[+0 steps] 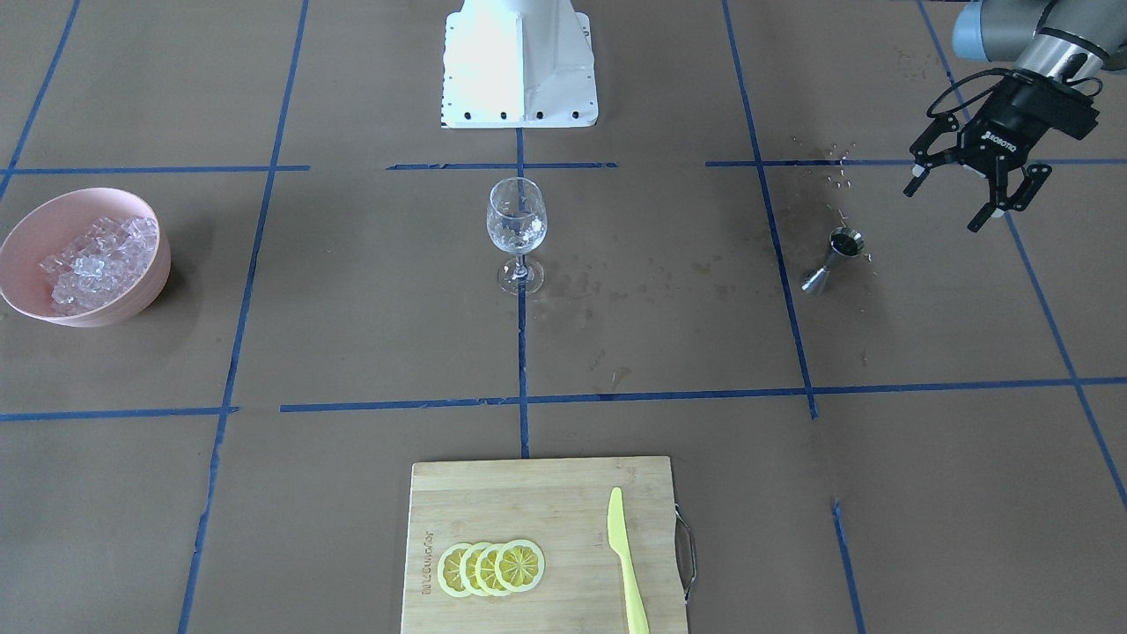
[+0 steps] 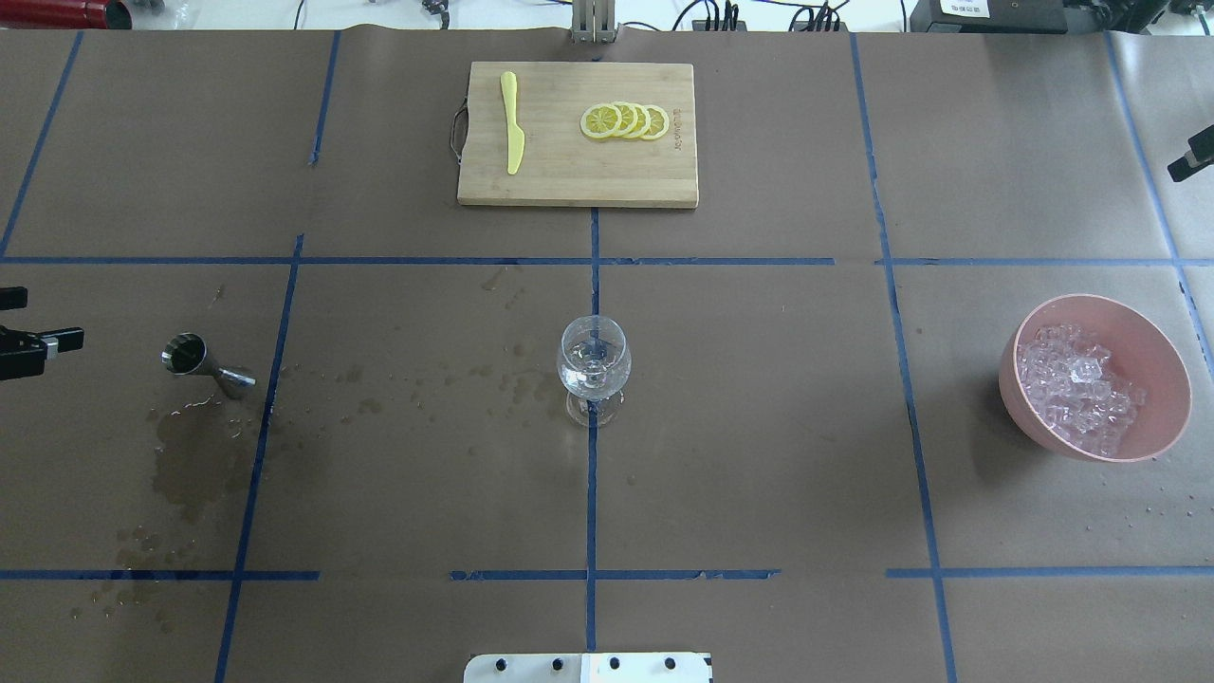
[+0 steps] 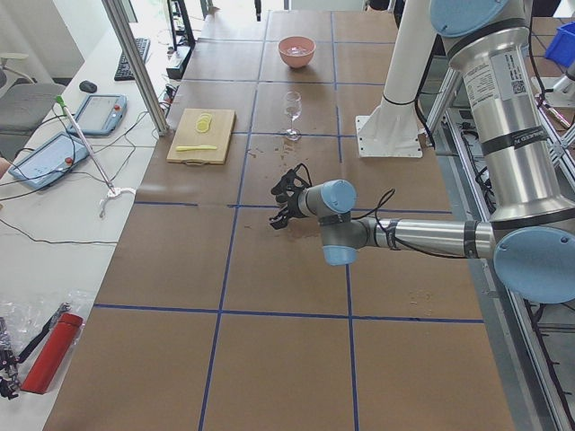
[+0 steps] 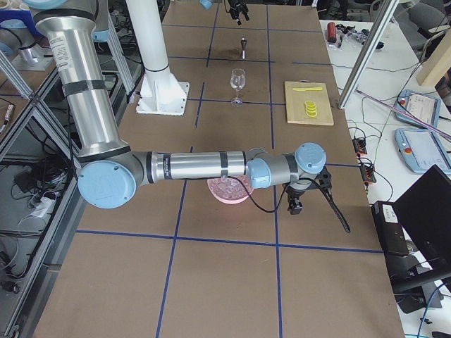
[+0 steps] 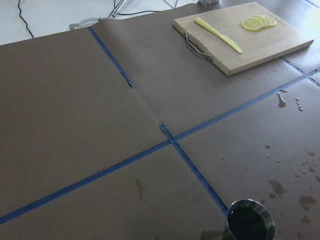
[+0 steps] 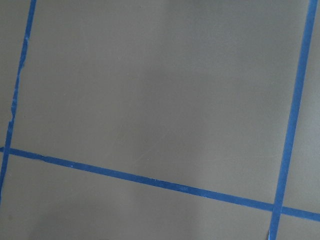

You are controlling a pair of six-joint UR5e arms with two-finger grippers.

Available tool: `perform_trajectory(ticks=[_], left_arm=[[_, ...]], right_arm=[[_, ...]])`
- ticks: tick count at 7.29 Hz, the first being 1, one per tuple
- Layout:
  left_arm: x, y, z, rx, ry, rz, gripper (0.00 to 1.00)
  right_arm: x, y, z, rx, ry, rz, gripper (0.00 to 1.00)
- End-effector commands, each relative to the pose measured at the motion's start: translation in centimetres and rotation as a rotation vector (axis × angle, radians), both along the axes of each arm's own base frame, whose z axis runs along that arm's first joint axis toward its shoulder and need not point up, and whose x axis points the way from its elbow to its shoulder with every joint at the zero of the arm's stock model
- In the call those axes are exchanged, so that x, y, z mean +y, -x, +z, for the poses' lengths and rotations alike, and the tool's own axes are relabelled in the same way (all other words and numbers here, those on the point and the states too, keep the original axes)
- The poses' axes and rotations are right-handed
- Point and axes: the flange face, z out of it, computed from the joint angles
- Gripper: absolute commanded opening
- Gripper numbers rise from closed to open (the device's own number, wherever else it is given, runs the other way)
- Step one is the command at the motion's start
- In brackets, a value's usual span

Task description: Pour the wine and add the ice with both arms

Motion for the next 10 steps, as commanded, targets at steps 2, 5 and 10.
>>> perform_trajectory(ticks=[2, 5, 10], left_arm=[[3.7, -4.3, 0.4, 0.069, 0.011, -0.009, 0.98], [7.2, -10.4, 0.3, 0.172, 0.127, -0.206, 0.99], [9.6, -17.3, 3.3, 0.208, 0.088, -0.486, 0.99]], right_arm=[[0.5, 0.1, -0.4, -0.031, -0.001, -0.007, 1.0], [0.5, 0.2, -0.6, -0.047, 0.001, -0.01, 1.0], [0.8, 0.1, -0.5, -0.05, 0.002, -0.01, 1.0]])
